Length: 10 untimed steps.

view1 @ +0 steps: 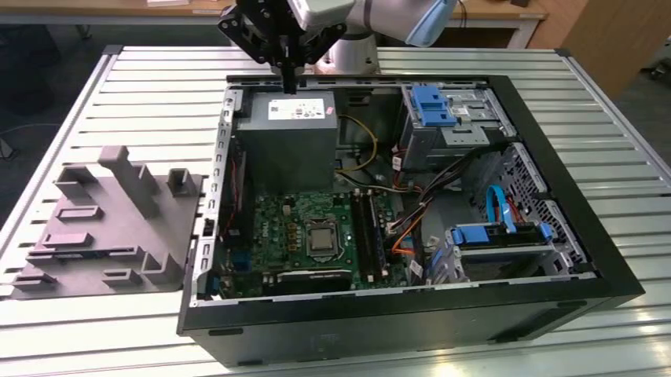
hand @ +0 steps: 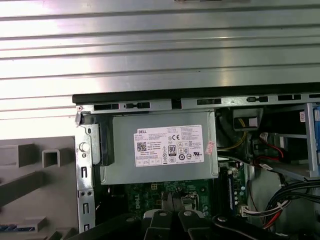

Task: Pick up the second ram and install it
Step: 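Reach for the second ram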

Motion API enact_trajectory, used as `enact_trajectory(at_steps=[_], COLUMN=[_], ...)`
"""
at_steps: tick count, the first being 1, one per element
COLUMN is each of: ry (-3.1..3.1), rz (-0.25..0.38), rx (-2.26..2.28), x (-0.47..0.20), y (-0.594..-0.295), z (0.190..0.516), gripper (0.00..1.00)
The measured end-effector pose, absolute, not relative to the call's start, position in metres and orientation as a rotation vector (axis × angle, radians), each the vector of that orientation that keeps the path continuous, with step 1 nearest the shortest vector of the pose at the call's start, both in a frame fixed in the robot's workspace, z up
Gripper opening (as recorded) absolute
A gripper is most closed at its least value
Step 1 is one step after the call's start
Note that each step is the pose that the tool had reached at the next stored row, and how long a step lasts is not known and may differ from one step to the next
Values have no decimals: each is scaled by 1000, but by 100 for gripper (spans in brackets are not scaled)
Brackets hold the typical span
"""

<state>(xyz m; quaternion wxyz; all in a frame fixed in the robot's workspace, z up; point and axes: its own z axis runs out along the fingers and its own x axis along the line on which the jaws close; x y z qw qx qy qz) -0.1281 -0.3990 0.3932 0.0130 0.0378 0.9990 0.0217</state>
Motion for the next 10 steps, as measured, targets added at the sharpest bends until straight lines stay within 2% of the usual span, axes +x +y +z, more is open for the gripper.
enact_trajectory(at_steps=[10], ry=[3113], rz=[68], rx=[118], x=[-144], y=[-399], z=[392], gripper=[11])
